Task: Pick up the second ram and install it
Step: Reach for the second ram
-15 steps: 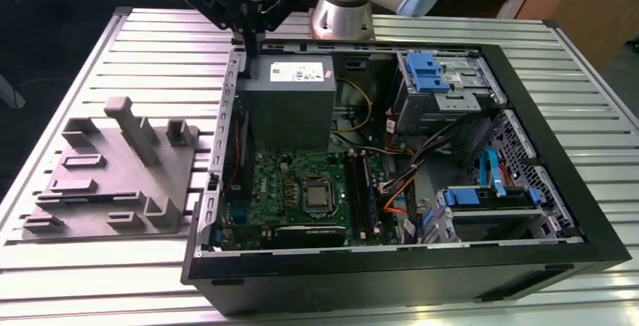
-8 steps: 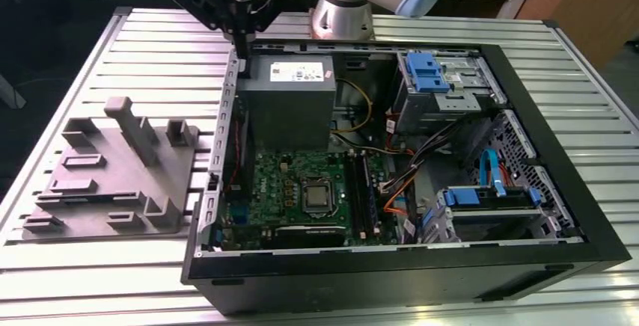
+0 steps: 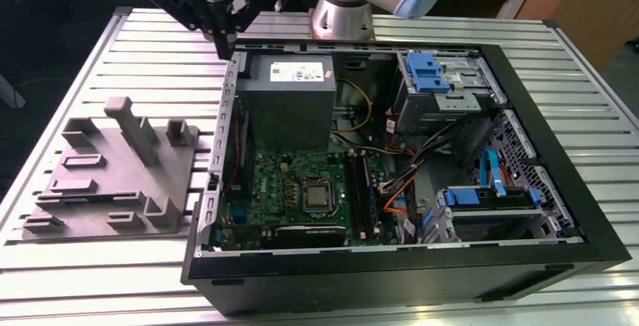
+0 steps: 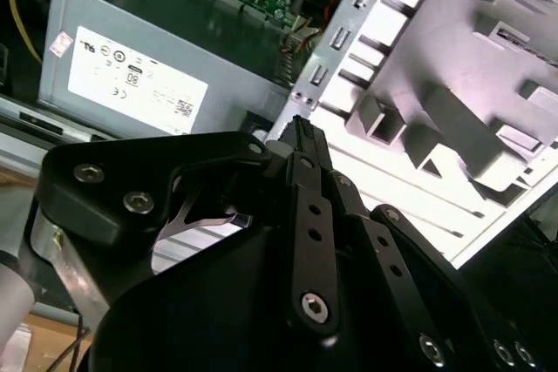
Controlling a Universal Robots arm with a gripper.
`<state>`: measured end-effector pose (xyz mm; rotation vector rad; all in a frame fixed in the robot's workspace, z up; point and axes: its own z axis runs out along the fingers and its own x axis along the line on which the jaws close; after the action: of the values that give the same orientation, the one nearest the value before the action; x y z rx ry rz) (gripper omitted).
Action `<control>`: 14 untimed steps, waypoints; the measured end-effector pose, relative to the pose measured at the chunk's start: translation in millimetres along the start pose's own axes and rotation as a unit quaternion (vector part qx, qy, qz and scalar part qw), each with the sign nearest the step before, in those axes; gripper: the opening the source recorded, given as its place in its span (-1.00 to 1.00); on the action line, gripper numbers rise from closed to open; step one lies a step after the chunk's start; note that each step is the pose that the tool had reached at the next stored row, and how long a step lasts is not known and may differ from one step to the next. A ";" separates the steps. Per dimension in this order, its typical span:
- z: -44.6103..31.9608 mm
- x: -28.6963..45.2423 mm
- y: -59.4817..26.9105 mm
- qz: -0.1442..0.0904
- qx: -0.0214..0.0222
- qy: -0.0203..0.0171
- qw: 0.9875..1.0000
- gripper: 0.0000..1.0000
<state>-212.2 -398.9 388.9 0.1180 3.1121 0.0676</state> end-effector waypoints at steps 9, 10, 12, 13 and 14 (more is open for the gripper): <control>-0.4 18.5 -1.4 0.000 0.000 0.000 1.000 -0.80; -0.4 19.7 -1.5 0.000 0.000 0.000 1.000 -0.80; -0.5 21.7 -1.6 0.000 0.000 0.000 1.000 -0.80; -0.5 22.9 -1.7 0.000 0.000 0.000 1.000 -0.80; -0.5 24.1 -1.8 0.000 0.000 0.000 1.000 -0.80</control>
<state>-236.3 -399.0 388.8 0.1178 3.1121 0.0676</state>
